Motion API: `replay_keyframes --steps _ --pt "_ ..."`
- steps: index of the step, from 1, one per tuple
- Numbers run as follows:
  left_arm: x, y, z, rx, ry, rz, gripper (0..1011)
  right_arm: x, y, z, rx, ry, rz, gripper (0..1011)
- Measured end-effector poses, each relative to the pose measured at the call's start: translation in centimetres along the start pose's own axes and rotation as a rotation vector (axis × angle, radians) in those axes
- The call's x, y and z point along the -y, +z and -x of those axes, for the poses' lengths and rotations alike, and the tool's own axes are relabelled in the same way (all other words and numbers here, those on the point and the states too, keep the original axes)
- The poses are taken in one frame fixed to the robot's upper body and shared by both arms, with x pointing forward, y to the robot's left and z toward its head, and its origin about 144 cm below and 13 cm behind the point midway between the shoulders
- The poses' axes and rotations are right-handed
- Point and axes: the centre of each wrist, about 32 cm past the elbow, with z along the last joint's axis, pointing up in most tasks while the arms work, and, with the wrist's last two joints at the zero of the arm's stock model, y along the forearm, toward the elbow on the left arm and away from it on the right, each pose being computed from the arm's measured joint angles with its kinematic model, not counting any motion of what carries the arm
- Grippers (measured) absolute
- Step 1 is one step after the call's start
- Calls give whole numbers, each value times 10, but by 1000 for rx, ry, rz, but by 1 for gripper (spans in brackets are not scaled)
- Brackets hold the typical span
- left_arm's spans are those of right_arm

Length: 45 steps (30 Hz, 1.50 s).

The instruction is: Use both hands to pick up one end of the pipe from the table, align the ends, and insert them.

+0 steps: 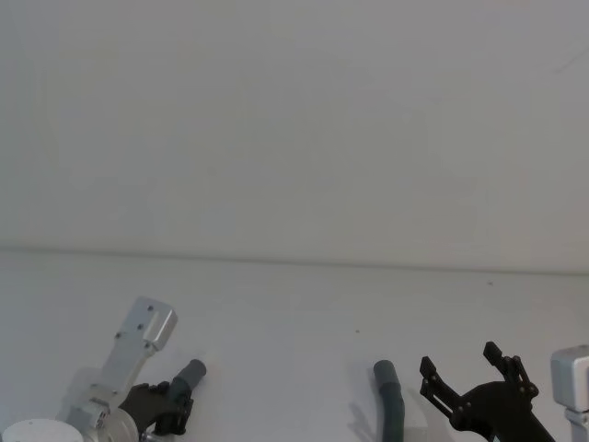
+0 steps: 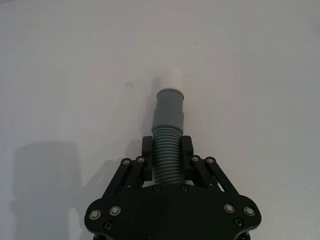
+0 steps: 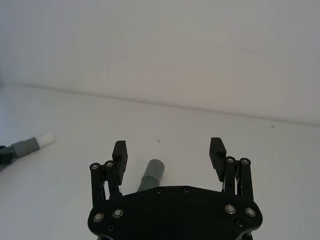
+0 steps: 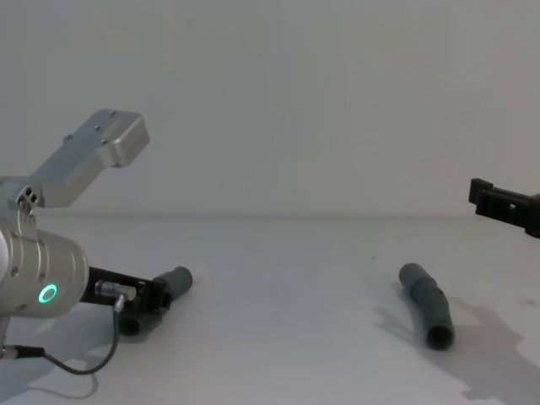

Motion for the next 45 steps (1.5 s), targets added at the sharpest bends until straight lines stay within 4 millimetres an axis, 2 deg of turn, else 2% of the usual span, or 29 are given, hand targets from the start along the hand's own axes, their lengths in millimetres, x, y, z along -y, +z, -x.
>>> replay_keyframes --steps 20,32,45 --pt "0 0 0 0 0 0 292 2 2 3 -7 3 21 1000" --pt "0 0 0 0 0 0 292 6 12 13 -46 14 135 1000" --pt "0 0 0 0 0 0 292 1 28 13 -76 58 270 1000"
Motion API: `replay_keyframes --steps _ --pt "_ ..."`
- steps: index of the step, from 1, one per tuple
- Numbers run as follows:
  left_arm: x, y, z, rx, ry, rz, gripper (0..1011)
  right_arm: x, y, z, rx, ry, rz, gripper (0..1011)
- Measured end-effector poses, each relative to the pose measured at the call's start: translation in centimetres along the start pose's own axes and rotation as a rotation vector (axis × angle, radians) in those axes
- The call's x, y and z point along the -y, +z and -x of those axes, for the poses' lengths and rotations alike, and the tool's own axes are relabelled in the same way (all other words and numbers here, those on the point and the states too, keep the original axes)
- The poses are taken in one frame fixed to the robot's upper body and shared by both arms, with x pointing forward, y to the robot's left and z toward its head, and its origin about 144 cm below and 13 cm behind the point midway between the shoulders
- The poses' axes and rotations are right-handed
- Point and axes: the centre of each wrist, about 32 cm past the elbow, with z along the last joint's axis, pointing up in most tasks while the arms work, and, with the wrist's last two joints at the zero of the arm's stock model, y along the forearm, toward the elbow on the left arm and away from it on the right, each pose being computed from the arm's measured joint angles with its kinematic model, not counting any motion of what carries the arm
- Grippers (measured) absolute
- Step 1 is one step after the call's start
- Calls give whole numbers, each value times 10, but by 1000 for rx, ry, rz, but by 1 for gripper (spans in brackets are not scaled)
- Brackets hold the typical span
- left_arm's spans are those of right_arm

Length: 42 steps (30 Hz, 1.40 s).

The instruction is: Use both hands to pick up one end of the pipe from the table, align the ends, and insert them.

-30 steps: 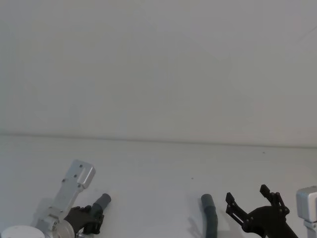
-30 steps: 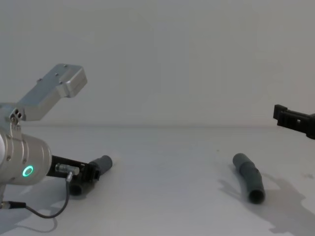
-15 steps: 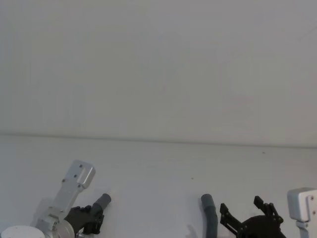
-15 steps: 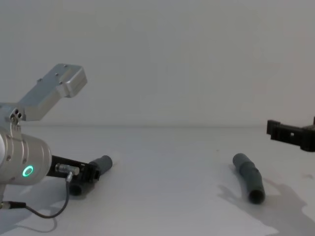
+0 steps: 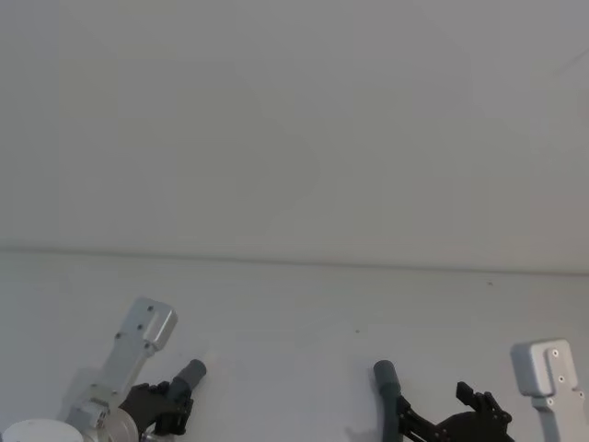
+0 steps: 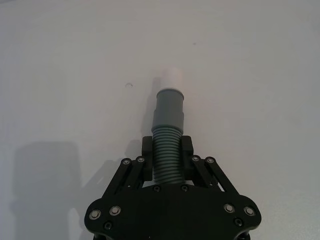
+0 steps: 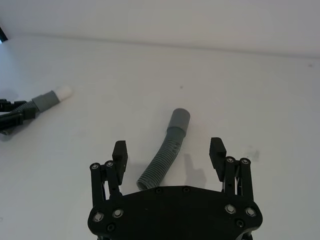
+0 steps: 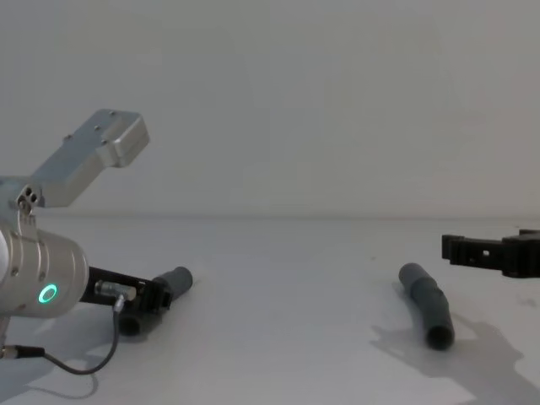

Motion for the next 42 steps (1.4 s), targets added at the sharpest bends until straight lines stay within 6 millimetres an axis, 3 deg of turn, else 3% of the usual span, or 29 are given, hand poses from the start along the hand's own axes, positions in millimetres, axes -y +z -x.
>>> replay_keyframes --steps 12,42 --pt "0 0 0 0 0 0 292 -15 15 3 -22 -21 95 1000" --pt "0 0 0 0 0 0 292 -59 7 18 11 -104 149 1000"
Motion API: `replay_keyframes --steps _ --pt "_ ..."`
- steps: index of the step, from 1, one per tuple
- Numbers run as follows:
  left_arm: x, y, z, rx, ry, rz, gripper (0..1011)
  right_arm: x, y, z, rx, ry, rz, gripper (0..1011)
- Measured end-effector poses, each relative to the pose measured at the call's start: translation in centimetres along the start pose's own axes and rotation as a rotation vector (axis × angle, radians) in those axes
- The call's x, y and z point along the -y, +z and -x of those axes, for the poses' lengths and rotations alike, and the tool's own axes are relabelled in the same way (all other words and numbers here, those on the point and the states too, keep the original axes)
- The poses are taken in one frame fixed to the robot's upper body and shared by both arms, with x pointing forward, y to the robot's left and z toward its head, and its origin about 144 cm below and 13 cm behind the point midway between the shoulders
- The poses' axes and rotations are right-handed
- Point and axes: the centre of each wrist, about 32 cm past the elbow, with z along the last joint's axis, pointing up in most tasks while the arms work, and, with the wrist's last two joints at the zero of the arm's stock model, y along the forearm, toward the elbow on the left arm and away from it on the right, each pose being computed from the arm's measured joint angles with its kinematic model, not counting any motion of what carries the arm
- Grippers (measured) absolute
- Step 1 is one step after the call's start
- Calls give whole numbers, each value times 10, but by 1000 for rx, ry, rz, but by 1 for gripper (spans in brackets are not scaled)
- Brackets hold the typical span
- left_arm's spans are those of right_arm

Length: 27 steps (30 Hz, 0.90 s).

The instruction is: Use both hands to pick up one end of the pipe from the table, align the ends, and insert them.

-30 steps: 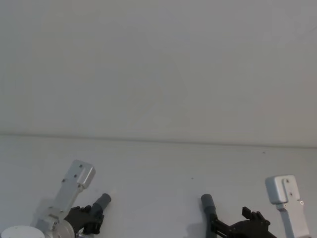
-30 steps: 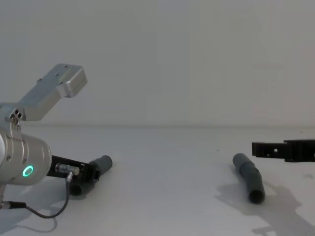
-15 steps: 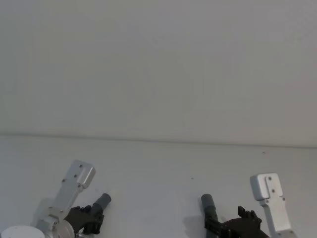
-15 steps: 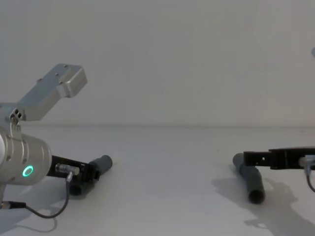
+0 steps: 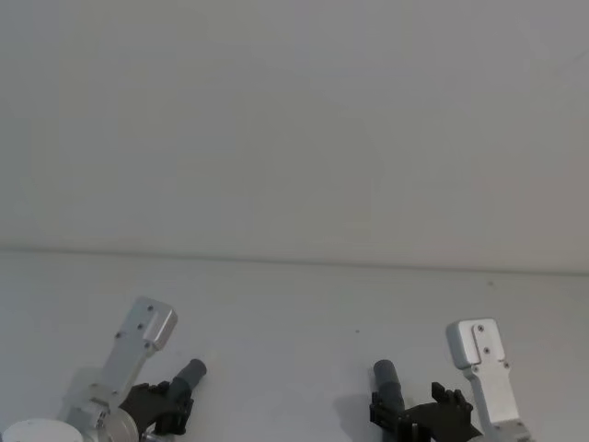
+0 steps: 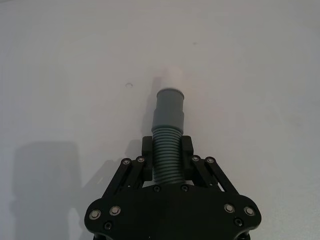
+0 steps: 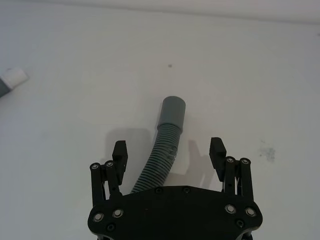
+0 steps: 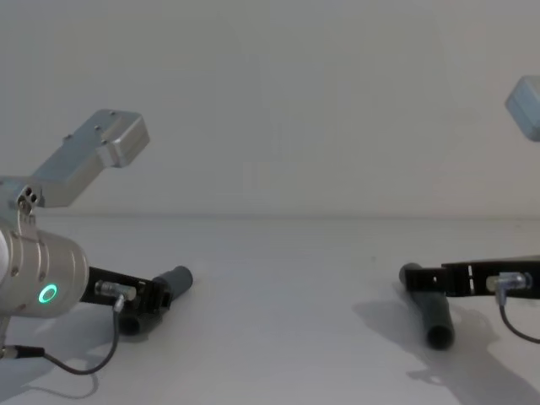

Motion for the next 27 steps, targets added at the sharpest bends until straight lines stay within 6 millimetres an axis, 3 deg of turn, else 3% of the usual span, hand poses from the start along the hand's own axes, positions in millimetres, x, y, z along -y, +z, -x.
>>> replay_keyframes --steps 27 --pt "0 0 0 0 0 0 292 -15 6 10 -38 -34 79 1000"
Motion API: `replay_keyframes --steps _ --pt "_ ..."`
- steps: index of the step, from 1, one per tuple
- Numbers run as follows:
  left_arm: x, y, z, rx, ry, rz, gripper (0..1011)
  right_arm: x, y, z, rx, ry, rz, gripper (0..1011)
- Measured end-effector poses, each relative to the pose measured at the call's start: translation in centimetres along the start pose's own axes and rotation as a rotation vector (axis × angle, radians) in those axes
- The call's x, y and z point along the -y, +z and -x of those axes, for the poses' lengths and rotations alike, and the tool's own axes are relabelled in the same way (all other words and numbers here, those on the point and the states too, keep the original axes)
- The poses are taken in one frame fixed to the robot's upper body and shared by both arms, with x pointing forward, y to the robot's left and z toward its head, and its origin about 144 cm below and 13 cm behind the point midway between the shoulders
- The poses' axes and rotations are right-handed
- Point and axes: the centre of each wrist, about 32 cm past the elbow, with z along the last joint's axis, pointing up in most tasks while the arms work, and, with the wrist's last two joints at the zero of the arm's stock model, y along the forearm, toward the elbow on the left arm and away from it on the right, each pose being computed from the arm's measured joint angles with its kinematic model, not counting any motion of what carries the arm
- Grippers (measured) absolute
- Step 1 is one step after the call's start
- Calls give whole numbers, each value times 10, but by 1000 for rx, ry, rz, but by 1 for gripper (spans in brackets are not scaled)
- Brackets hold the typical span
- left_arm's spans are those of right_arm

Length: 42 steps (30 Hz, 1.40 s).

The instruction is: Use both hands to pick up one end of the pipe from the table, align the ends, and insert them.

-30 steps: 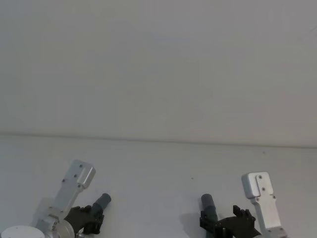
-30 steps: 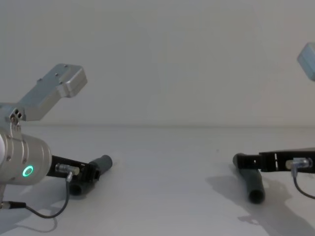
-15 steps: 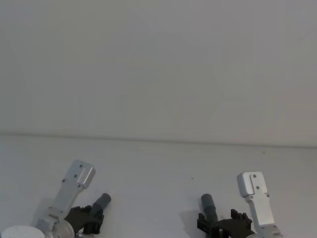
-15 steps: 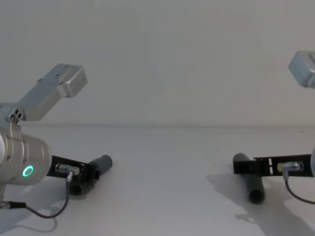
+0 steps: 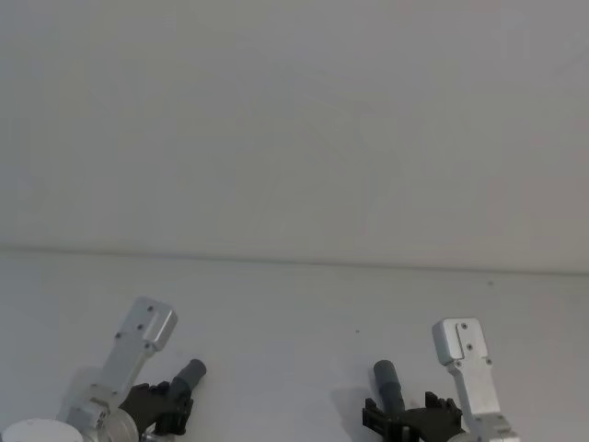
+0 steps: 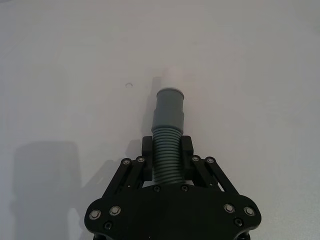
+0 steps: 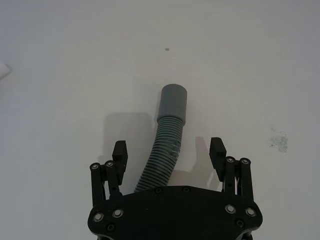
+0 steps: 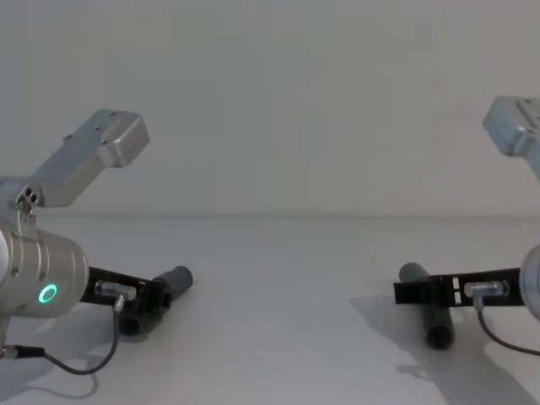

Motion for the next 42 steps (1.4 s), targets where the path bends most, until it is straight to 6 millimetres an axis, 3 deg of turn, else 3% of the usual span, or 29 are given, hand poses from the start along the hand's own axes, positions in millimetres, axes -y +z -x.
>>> replay_keyframes --steps 34,38,42 --pt "0 0 0 0 0 0 292 -9 2 6 26 -10 31 1000" --pt "0 0 0 0 0 0 292 -10 2 6 28 -11 32 951" --pt "0 0 0 0 0 0 292 -10 2 6 29 -11 33 841"
